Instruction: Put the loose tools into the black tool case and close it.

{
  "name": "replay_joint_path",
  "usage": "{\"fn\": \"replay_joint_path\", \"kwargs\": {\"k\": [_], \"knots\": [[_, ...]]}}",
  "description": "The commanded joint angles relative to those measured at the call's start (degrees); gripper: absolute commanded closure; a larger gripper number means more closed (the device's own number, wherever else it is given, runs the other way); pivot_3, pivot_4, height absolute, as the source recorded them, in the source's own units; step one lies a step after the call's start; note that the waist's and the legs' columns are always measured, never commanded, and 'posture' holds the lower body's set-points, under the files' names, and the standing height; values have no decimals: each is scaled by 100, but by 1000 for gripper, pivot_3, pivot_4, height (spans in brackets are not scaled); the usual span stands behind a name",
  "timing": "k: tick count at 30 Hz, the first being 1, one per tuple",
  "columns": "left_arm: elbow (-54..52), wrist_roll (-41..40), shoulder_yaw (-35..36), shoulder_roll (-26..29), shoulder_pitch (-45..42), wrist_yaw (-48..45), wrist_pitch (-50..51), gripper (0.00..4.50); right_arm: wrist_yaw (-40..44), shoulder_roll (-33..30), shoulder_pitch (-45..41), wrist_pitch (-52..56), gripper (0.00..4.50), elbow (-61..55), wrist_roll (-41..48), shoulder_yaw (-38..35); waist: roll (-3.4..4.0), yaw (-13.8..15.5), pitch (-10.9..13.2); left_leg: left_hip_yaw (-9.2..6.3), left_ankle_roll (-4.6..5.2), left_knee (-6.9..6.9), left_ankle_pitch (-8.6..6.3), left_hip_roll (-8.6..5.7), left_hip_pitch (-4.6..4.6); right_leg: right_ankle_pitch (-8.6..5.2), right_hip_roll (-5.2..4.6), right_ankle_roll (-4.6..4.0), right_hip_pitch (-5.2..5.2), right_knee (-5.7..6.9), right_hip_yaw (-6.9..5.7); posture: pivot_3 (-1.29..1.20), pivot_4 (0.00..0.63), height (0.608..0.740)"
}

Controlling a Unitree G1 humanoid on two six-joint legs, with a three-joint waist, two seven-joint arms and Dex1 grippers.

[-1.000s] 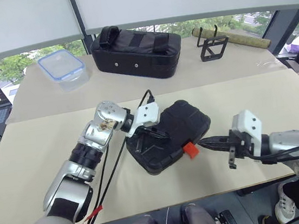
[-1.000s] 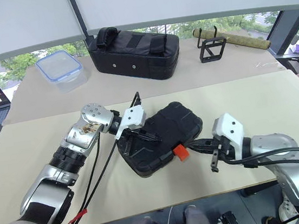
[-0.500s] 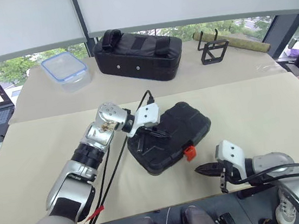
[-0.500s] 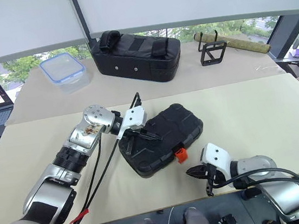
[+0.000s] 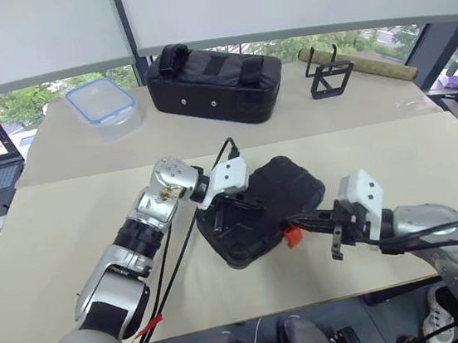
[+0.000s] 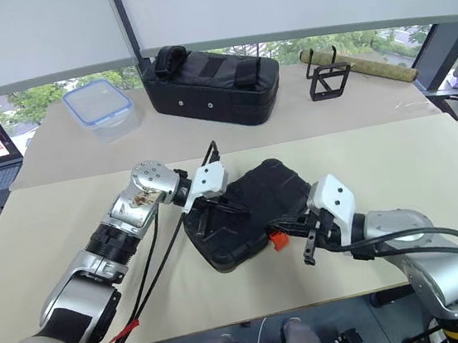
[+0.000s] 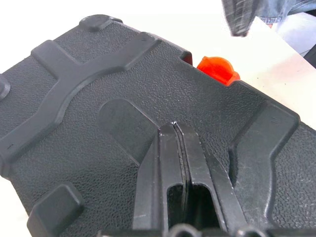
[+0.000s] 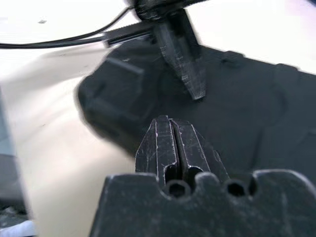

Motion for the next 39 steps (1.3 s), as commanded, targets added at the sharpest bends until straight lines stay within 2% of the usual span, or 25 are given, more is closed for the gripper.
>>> {"fn": "replay_joint_path", "kwargs": {"k": [1,5,9,11,16,21,26,30,35,39], "knots": [[174,291,-155,46,77,28,61,4474,53,-173,100,-101,4500,145,-321,211,0,3,0,2,0,-1,0,-2,-2,0,-2,0,-5,1,2,0,150,722],[211,292,-115,80,54,34,51,4474,238,-386,525,-157,4500,-64,-276,28,0,13,0,2,0,-3,0,-1,-2,0,-3,0,-5,0,2,0,150,722],[233,305,-91,98,79,62,33,4474,138,-339,874,62,4500,-524,193,-612,0,21,0,2,-1,-4,0,1,-2,0,-2,0,-3,-2,2,0,150,722],[198,300,-93,88,99,68,52,4474,147,-374,1038,157,4500,-633,291,-709,0,21,0,2,-1,-4,0,0,-1,0,-1,1,-3,-2,3,0,150,722],[132,301,-133,29,99,71,61,4474,49,-328,1267,5,4500,-353,-175,-162,0,32,0,3,-1,-8,0,1,-1,0,-1,1,-3,-3,4,0,150,722],[128,311,-186,-49,2,43,41,4474,-263,85,778,-290,4500,417,-840,512,0,47,0,5,-1,-7,0,0,-1,-1,-1,1,-4,-2,3,0,150,722],[153,377,-236,-100,-47,22,-66,4474,-453,464,337,-721,4500,895,-1322,846,-1,46,0,7,-2,-7,1,0,0,0,2,1,-6,-1,0,0,150,722],[128,408,-227,-107,-25,-5,-88,4474,-487,687,269,-997,4500,735,-1269,595,-3,10,-1,7,-3,-6,2,0,1,0,5,0,-5,-1,-2,0,150,722],[136,454,-226,-86,43,-24,-171,4474,-232,582,607,-859,4500,2,-817,148,-3,-21,-1,7,-7,-13,4,0,-3,0,5,-1,-19,4,-1,0,150,722],[180,514,-261,-118,76,5,-246,4474,-199,554,673,-728,4500,-137,-735,128,-4,-43,-1,7,-7,-14,4,1,-4,0,6,-1,-18,1,-2,0,150,722]]}}
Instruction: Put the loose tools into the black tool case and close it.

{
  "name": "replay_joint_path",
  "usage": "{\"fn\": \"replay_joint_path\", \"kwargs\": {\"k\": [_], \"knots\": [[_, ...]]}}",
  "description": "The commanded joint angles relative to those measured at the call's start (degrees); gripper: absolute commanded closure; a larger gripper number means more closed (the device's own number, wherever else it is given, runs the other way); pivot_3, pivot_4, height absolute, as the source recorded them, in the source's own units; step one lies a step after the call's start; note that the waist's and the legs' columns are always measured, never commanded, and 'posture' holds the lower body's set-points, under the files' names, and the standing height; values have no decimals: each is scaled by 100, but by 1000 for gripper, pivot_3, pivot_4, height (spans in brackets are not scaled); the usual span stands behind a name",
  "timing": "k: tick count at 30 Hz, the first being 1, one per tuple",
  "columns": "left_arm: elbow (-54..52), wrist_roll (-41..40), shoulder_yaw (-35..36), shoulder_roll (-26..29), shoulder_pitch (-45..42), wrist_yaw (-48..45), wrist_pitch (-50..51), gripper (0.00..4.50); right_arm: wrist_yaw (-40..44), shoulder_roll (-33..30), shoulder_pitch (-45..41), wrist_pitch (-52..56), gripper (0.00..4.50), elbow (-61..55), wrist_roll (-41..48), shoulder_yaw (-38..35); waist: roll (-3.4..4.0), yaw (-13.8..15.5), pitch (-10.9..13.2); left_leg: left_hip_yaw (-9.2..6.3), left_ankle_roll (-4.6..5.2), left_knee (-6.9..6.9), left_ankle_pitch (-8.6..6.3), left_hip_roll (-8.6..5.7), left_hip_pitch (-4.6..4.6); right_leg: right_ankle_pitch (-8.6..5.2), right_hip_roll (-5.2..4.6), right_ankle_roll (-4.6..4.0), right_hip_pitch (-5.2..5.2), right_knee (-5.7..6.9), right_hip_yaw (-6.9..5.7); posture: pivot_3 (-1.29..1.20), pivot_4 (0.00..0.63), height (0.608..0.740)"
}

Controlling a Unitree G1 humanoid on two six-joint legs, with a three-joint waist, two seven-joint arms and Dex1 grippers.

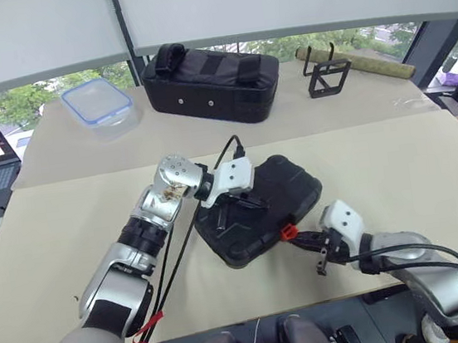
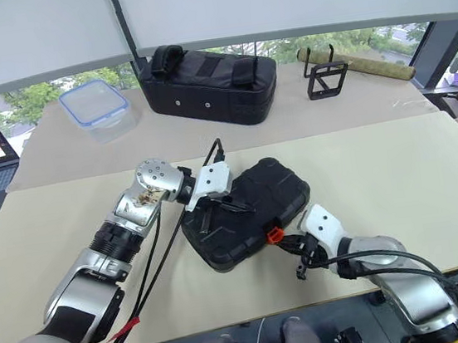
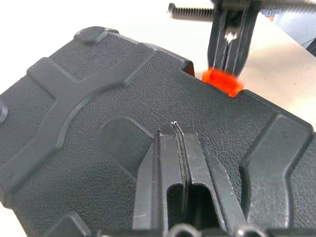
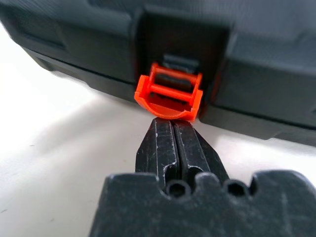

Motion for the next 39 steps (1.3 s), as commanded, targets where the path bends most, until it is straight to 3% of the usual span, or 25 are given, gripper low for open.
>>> {"fn": "replay_joint_path", "kwargs": {"k": [1,18,28,29,31,35,39], "knots": [[156,278,-256,-25,151,1,-21,4474,-3,38,-145,-49,4500,-380,196,-158,0,-17,0,0,0,0,0,0,0,0,0,0,0,1,0,0,150,722],[182,315,-214,44,243,39,-73,4474,166,-17,-501,163,4500,-225,346,-192,0,-55,0,0,0,-3,0,0,1,0,-1,0,-1,1,4,0,150,722],[91,252,-93,178,407,146,33,4474,506,-505,-199,189,4500,-356,392,-297,0,-46,0,0,0,-2,0,-1,2,0,-2,0,2,0,3,0,150,722],[34,200,-20,233,438,160,122,4085,570,-592,-112,242,4500,-408,462,-374,0,-46,0,0,0,-2,0,-1,2,0,-2,0,2,0,3,0,150,722],[-167,56,204,405,528,187,350,3699,766,-833,115,342,3918,-543,656,-643,0,-47,0,-1,0,-4,0,0,2,0,-2,0,1,-1,4,0,150,722],[-1142,-515,832,1203,1018,-36,1097,2292,1492,-1451,540,373,2632,-565,1234,-1670,3,-116,0,4,0,-15,0,2,2,-1,0,1,-9,0,6,0,150,722],[-2655,-1765,2197,2705,2336,-444,2455,910,2512,-2134,382,767,1351,309,2218,-3123,15,-210,9,9,-9,-26,-4,14,4,-3,7,-5,-18,1,6,0,150,722]]}}
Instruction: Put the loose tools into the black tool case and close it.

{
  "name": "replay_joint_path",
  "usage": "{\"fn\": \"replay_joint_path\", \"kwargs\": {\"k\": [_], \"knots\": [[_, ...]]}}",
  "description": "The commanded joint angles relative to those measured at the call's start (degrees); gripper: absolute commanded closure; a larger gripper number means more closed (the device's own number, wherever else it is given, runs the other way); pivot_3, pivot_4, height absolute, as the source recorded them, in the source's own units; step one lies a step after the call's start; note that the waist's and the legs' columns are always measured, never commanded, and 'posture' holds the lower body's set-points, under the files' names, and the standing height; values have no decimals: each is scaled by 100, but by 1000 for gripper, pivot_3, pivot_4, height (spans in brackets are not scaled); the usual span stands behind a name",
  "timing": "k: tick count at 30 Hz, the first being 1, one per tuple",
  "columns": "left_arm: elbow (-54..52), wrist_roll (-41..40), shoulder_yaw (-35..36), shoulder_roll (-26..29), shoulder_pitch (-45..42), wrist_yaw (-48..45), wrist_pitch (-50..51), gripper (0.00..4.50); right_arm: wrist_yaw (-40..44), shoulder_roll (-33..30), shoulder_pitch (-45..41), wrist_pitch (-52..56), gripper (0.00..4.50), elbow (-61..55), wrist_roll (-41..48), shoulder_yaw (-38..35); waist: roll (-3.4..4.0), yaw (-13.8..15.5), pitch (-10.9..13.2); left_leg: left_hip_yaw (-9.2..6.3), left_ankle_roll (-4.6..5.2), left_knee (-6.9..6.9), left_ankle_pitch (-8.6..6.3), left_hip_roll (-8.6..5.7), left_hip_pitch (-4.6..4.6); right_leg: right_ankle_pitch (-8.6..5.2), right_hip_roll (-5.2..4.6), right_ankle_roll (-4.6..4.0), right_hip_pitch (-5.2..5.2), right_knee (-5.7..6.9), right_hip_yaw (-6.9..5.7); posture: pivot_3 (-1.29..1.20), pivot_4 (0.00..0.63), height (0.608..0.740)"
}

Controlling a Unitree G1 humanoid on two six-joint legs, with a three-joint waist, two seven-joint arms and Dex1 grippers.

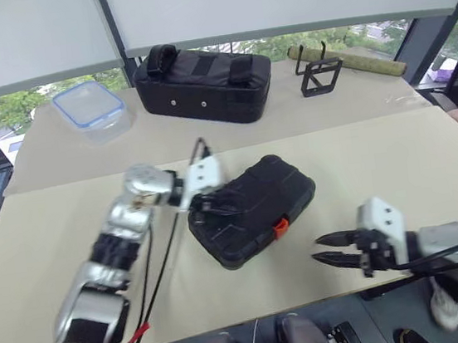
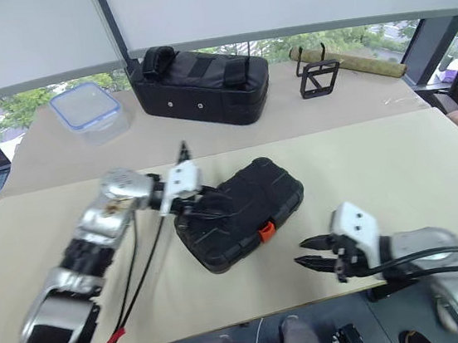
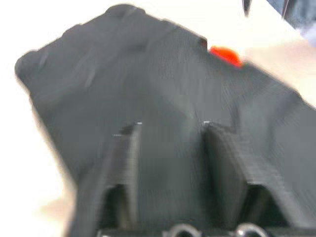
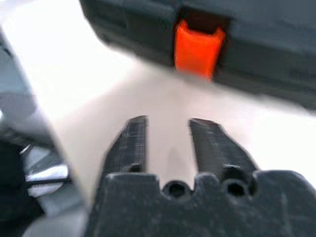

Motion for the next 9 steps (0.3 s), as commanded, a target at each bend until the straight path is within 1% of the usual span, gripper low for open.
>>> {"fn": "replay_joint_path", "kwargs": {"k": [1,2,3,4,7,9], "knots": [[-1355,-1189,1253,1265,1207,-414,1567,592,864,-528,-330,404,993,794,946,-1331,9,-51,15,3,-1,-4,-1,1,0,-1,3,-2,-4,-1,0,0,150,722],[-1635,-1529,1627,1590,1576,-485,1976,197,1022,-650,-410,487,645,1009,1078,-1488,11,-36,24,4,-1,-6,-2,4,0,-2,4,-5,-6,-1,0,0,150,722],[-1906,-1828,2086,1860,2018,-559,2282,0,1222,-766,-454,473,347,1249,1127,-1627,13,-12,33,3,0,-6,-3,4,-1,-2,3,-5,-4,-3,-2,0,150,722],[-2095,-2035,2475,2029,2374,-556,2498,0,1414,-874,-483,502,347,1453,1178,-1713,16,21,45,1,2,-5,-4,4,-2,-3,3,-6,-4,-7,-5,0,150,722],[-2398,-2233,3310,2096,3079,-94,2760,0,1708,-1096,-628,515,347,1942,1176,-1672,36,195,62,-5,17,-4,-14,3,2,-4,-9,-4,-1,-20,-11,0,150,722],[-2547,-2249,3635,2086,3455,87,2779,0,1738,-1143,-782,485,347,2122,1126,-1501,38,232,66,-4,-23,0,-40,-1,0,-5,-16,-2,3,-29,-13,0,150,722]]}}
